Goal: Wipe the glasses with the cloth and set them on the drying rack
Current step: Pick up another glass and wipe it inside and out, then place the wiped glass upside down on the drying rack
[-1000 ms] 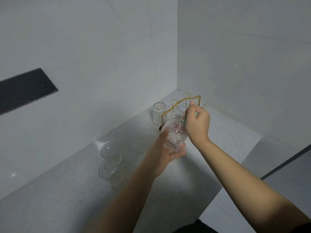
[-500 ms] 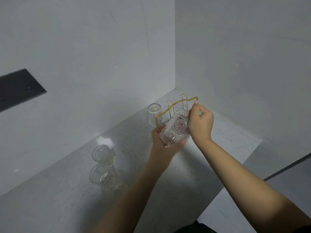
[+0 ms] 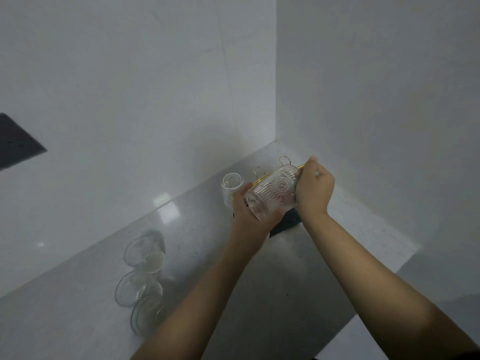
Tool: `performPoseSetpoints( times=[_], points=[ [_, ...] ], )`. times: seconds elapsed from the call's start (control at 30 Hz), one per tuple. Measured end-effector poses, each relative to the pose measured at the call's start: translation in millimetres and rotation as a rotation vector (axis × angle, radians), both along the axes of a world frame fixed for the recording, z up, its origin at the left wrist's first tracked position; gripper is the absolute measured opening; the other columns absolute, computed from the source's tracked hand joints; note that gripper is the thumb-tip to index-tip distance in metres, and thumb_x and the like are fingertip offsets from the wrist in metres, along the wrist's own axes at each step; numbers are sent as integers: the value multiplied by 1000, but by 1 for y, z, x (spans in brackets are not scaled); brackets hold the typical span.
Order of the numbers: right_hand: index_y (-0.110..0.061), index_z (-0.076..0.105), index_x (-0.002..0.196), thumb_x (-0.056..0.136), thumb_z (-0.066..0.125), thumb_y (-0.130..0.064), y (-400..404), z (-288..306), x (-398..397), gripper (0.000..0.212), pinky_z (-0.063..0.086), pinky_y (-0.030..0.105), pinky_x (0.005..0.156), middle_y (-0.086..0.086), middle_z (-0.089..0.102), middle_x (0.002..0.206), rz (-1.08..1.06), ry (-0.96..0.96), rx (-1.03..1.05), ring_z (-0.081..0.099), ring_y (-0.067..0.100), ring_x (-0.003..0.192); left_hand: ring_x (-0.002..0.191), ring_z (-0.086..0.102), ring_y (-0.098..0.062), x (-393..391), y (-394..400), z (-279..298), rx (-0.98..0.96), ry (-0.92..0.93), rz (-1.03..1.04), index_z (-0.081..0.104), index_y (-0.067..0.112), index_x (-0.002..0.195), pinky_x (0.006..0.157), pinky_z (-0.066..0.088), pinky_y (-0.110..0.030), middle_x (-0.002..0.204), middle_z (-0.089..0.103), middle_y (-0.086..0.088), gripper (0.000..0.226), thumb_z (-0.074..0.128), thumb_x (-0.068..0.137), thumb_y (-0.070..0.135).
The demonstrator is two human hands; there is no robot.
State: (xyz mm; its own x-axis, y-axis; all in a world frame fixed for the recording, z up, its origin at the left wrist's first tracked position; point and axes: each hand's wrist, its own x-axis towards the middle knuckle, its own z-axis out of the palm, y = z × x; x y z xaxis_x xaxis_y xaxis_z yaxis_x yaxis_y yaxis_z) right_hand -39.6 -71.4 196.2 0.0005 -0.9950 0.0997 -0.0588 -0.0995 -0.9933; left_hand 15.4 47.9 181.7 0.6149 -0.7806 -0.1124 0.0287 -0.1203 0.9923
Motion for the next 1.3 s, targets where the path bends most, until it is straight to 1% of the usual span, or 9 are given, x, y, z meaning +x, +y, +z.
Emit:
performPoseSetpoints(
  times=[0.07,0.17,0.27,0.37,0.57,0.77,0.87,1.1,1.3],
  points=[
    [-2,49,56,99,35,-26,-13,0,8,51,32,26,48,7,41,50,-2,-23,84,38,19,48,100,66,-9,5,-10,-6,-31,-105,26,36,24,132,83,58,-30,118,58,5,78,82,69,30],
    [-5,52,59,100,34,-28,-30,-3,16,50,35,24,50,2,42,50,26,-15,103,40,13,46,85,69,0,21,-26,-3,-42,-123,57,46,20,127,76,58,-26,106,63,10,69,85,71,24],
    [-7,58,67,101,33,-30,-46,-7,18,48,36,14,46,-2,46,52,38,47,94,43,6,47,96,69,-15,49,-46,3,30,-193,115,51,23,125,82,60,-38,111,64,6,73,83,64,48],
    [-8,59,75,101,32,-31,-63,-13,15,44,45,25,51,0,45,57,16,58,159,44,9,52,100,67,-19,78,-70,7,74,-325,137,50,25,127,82,60,-43,111,62,8,68,78,72,52],
    [-4,64,79,100,33,-29,-74,-25,16,45,34,15,60,-2,48,66,52,31,203,44,2,62,97,56,-10,119,-123,-4,293,-738,150,53,22,131,70,40,-15,121,58,-1,71,72,74,60],
    [-2,64,77,100,35,-27,-80,-31,22,45,34,22,58,-3,43,59,51,12,278,47,-10,51,110,56,-19,133,-156,-35,572,-833,-31,48,23,134,83,45,-30,126,52,-4,76,68,74,65],
    [-6,63,72,100,35,-27,-81,-35,21,44,33,25,56,-12,41,44,54,-2,288,43,-7,42,117,53,-22,133,-164,-48,646,-824,-83,47,20,134,91,46,-35,130,49,-7,80,70,72,65],
    [-12,61,65,100,36,-26,-84,-44,19,45,34,9,41,-12,38,37,46,-34,296,38,-1,36,126,47,-29,132,-168,-65,795,-966,-172,39,18,140,96,47,-42,139,45,-12,92,61,72,76],
    [-7,63,70,100,35,-27,-79,-43,16,45,37,17,50,-1,36,54,51,-13,312,41,-5,40,124,47,-29,129,-168,-66,839,-1002,-196,40,17,137,95,45,-42,136,47,-12,93,58,71,79]
  ],
)
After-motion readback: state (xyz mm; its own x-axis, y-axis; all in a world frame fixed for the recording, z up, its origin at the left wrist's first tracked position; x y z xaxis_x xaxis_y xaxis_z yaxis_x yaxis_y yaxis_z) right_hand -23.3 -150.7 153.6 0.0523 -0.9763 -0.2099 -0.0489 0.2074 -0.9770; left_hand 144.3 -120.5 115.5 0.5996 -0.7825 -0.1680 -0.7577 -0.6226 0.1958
